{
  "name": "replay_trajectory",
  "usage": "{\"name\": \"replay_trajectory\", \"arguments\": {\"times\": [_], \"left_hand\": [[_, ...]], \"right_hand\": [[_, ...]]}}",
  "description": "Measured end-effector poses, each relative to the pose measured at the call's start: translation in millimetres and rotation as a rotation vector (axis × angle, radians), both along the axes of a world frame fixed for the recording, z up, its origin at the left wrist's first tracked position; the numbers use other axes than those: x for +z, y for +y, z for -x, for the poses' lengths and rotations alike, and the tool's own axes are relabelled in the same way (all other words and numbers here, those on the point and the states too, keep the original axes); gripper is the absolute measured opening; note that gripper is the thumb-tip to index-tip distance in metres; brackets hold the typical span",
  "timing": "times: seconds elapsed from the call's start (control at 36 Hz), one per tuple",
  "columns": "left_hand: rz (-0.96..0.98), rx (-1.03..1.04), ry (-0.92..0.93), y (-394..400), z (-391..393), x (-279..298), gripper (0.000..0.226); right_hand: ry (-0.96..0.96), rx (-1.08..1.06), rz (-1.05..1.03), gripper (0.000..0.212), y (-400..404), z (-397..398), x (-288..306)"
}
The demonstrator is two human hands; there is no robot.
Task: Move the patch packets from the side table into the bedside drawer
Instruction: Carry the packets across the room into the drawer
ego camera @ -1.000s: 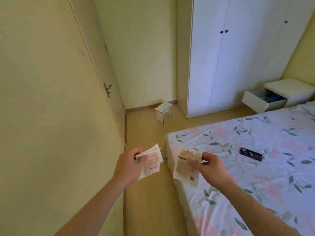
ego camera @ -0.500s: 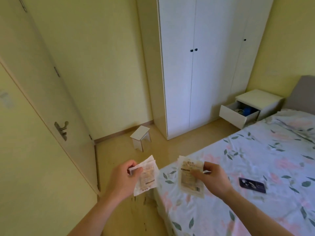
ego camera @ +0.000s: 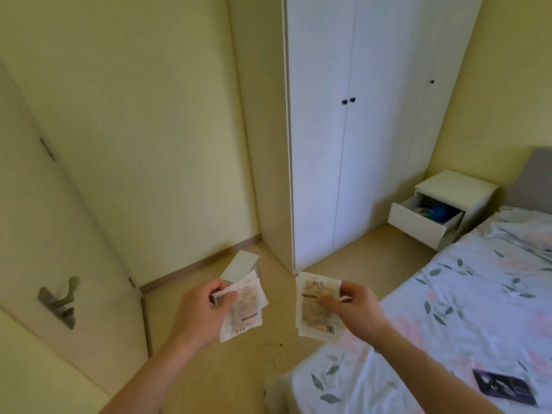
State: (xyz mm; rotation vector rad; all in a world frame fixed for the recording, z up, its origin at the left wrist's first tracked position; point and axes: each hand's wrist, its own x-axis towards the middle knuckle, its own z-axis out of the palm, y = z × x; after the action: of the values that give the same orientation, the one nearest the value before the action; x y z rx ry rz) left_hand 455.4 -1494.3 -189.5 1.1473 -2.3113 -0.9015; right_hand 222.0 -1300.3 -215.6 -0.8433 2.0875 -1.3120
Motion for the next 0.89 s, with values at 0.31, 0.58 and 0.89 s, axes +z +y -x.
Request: {"name": "replay_trajectory", "arguments": {"times": [0.31,0.58,0.89], "left_hand": [[0.009,-0.270,-0.024,-165,129,-2,0.025],[0.024,-0.437,-0.021,-285,278,-13,0.023],[-0.005,-0.566,-0.004,-390,427,-9,0.028]], "right_hand": [[-0.034,-0.296,0.006,0.011,-99,62,-11],[-0.086,-0.483,-0.014,0.007,-197,177,-41],[-0.093,-0.569,-0.031,0.010,-288,287,-21]]}}
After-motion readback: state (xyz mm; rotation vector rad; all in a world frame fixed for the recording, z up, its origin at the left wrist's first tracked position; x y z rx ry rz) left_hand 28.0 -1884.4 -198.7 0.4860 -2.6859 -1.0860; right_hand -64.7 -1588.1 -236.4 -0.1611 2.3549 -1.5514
